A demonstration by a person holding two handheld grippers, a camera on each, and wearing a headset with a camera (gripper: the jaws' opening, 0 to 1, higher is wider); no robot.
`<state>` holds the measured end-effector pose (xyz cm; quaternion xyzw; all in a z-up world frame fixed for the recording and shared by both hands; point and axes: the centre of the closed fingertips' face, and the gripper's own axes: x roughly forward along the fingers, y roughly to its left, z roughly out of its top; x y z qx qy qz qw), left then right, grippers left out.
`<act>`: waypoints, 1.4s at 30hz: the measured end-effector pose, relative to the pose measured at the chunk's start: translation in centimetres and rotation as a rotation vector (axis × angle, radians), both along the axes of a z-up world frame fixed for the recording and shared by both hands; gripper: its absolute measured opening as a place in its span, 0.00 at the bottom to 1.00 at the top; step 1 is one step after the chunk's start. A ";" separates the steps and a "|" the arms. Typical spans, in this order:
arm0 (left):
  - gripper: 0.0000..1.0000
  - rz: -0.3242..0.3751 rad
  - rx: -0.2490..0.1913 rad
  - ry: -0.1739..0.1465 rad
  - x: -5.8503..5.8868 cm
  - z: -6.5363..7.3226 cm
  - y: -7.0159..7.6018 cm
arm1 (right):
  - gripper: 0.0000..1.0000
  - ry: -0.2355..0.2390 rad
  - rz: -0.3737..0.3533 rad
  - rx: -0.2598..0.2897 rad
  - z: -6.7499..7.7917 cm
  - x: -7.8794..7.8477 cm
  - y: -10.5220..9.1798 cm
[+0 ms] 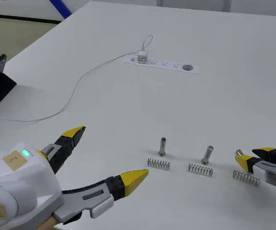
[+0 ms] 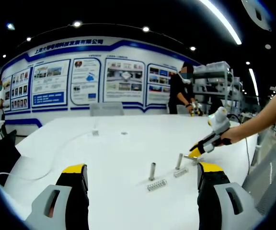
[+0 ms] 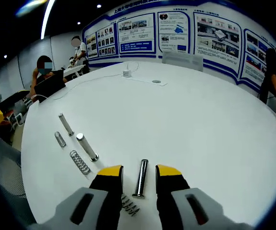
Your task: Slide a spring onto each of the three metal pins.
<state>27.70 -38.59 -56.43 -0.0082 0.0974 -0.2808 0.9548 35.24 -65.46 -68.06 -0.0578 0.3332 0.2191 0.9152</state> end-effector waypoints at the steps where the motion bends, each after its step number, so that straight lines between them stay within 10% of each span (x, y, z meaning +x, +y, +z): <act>1: 0.97 -0.002 0.000 0.001 0.0 0.0 0.0 | 0.28 0.001 -0.003 -0.005 -0.2 0.1 -0.1; 42: 0.97 -0.033 0.064 -0.020 -0.5 -0.2 -0.6 | 0.09 0.099 0.018 -0.079 -1.6 1.1 0.7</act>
